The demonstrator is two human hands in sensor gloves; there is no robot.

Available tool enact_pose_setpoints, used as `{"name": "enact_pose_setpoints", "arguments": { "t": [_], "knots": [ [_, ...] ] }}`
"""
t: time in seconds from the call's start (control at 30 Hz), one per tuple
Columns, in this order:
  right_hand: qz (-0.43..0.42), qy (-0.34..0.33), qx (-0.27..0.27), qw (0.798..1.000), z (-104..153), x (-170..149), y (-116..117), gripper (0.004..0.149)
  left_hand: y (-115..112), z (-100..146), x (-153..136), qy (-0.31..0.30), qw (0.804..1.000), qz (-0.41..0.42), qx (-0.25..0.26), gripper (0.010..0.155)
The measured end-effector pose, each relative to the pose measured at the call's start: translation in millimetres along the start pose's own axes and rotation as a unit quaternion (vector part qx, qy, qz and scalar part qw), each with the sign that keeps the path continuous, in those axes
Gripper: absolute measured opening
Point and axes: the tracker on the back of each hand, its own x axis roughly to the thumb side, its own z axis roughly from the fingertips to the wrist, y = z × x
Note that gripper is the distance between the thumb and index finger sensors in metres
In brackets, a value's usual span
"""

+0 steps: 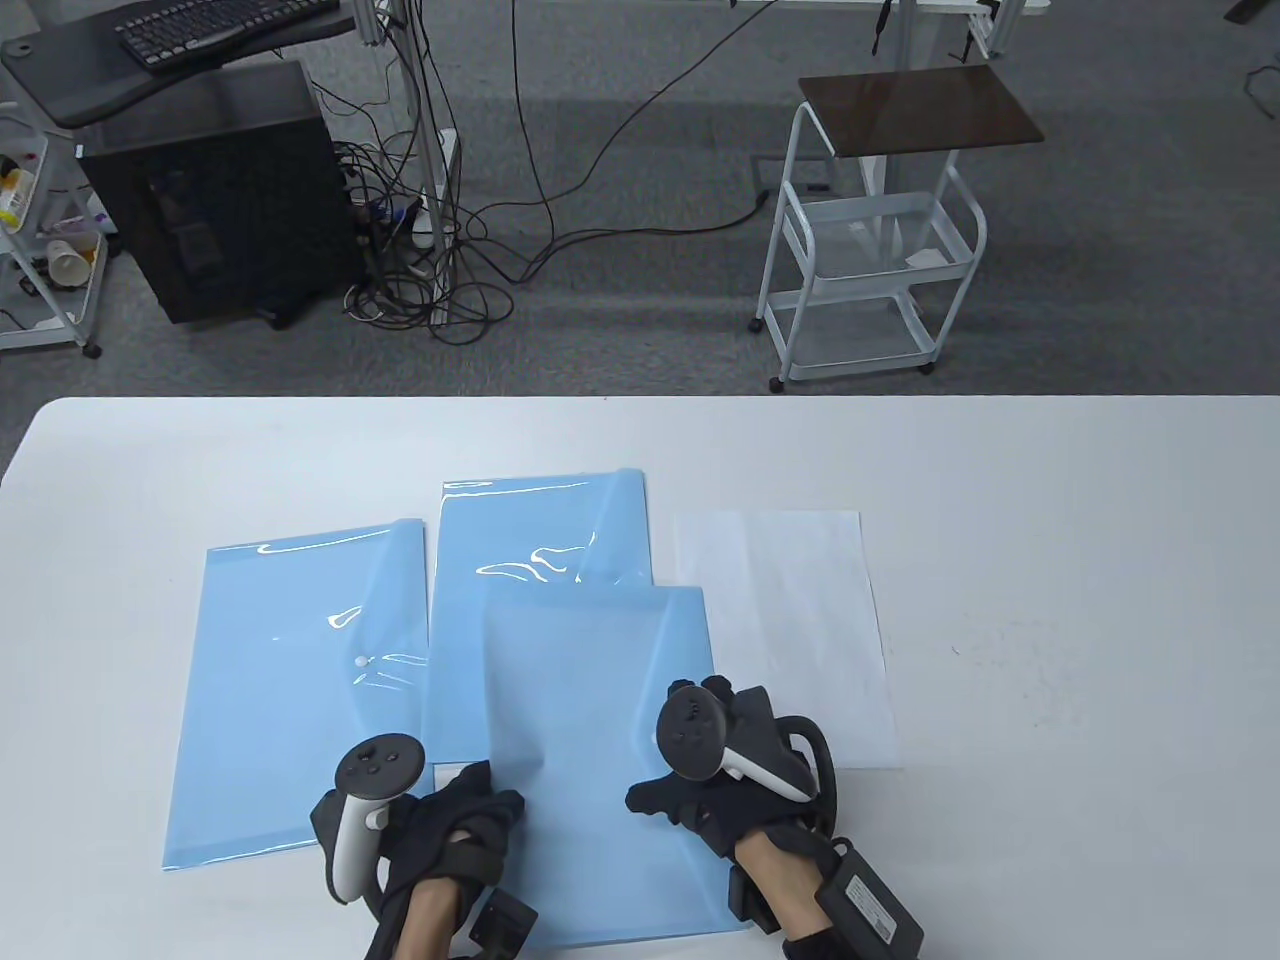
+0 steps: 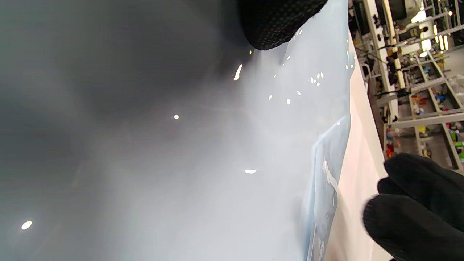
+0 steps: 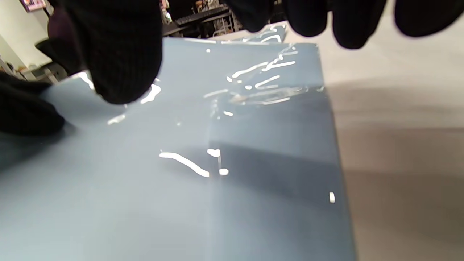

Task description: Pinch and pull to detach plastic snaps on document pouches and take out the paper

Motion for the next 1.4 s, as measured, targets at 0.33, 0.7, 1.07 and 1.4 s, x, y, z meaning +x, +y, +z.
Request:
{"name": "enact_pose_setpoints", "arguments": {
  "t": [0.33,0.7,1.07,1.4],
  "knots": [
    [0.083,0.028,0.046,0.995,-31,13,17,0.102,0,-1,0,-0.003,1.0,-0.012,0.002,0.05],
    [0.125,0.032,0.062,0.99,-43,31,22,0.087,-3,-1,2,-0.006,1.0,-0.027,0.008,0.05],
    [0.193,0.051,-0.009,0.98,-52,42,30,0.062,-4,-1,3,-0.005,0.999,-0.034,0.012,0.049],
    [0.208,0.036,-0.042,0.977,-53,42,31,0.057,-7,3,8,-0.004,0.996,-0.078,0.032,0.05]
  ]
}}
